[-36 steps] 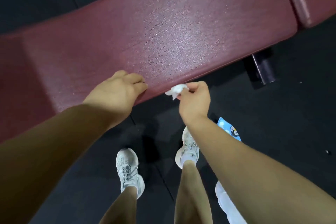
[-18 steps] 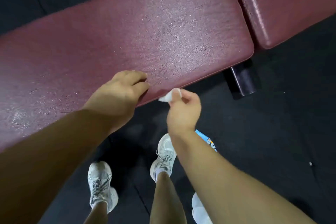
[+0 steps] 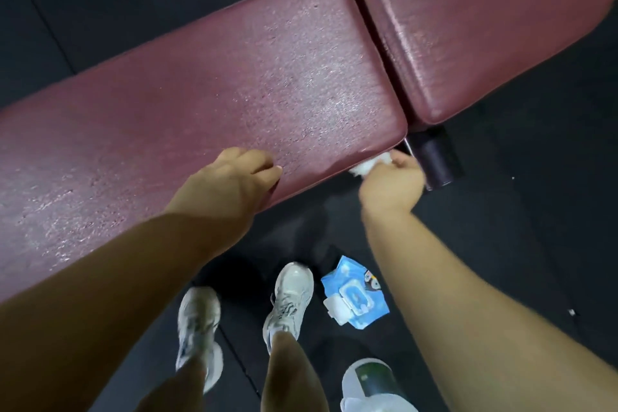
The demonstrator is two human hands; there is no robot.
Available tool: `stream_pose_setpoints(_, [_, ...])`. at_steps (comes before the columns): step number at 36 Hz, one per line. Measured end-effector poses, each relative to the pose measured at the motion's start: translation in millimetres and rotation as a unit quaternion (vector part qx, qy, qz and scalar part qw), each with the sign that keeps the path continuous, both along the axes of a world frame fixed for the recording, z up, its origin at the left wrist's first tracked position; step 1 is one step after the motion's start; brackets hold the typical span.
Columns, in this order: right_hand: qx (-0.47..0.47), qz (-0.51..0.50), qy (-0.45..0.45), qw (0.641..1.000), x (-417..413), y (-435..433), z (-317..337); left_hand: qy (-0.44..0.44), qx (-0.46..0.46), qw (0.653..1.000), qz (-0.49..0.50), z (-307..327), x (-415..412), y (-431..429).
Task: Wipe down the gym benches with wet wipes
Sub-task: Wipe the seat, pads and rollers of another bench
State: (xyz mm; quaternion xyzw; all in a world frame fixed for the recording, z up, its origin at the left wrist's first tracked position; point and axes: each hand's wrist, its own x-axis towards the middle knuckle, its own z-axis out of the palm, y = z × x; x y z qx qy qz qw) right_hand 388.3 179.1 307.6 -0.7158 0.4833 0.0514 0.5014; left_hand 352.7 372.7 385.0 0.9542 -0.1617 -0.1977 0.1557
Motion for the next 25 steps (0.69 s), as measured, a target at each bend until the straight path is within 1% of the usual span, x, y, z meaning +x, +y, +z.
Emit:
stream_pose_setpoints(2, [0.018,0.009,0.019,1.0,-12,11,-1,-0.011,-0.005,1.0,-0.018,-6,10,-9])
stream_pose_setpoints(4, [0.05,0.015,0.035,0.998,-18,10,1,-0.009,0.01,0.999,-0.042,-13,23,-15])
stream_pose_setpoints(6, [0.067,-0.001,0.033,0.997,-9,-2,3,-0.031,0.016,0.995,-0.089,-15,38,-21])
stream_pose_setpoints(8, [0.061,-0.03,0.026,0.997,12,-21,8,-0.042,0.023,0.992,-0.115,-14,54,-26])
stream_pose_setpoints(9, [0.052,-0.035,0.025,0.998,24,-32,11,-0.032,0.019,0.992,-0.118,-10,62,-32])
stream_pose_setpoints(11, [0.038,-0.023,0.031,0.999,46,-49,21,0.021,0.018,0.996,-0.082,-3,78,-44])
stream_pose_setpoints(12, [0.041,-0.021,0.038,0.998,53,-54,26,0.048,0.038,0.995,-0.079,-4,84,-48])
stream_pose_setpoints(14, [0.062,0.002,0.062,0.996,58,-59,34,0.116,0.09,0.986,-0.084,-3,102,-56])
stream_pose_setpoints(16, [0.086,0.018,0.067,0.994,56,-61,40,0.132,0.086,0.982,-0.102,4,119,-68])
stream_pose_setpoints(19, [0.1,-0.057,0.069,0.991,55,-70,40,0.151,0.08,0.979,-0.113,5,138,-80])
stream_pose_setpoints(20, [0.099,-0.08,0.07,0.989,57,-73,40,0.143,0.076,0.979,-0.123,5,144,-85])
stream_pose_setpoints(22, [0.084,-0.109,0.075,0.988,62,-81,36,0.108,0.039,0.985,-0.126,1,156,-93])
stream_pose_setpoints(25, [0.07,-0.138,0.087,0.984,77,-92,30,0.099,0.011,0.989,-0.112,-3,174,-109])
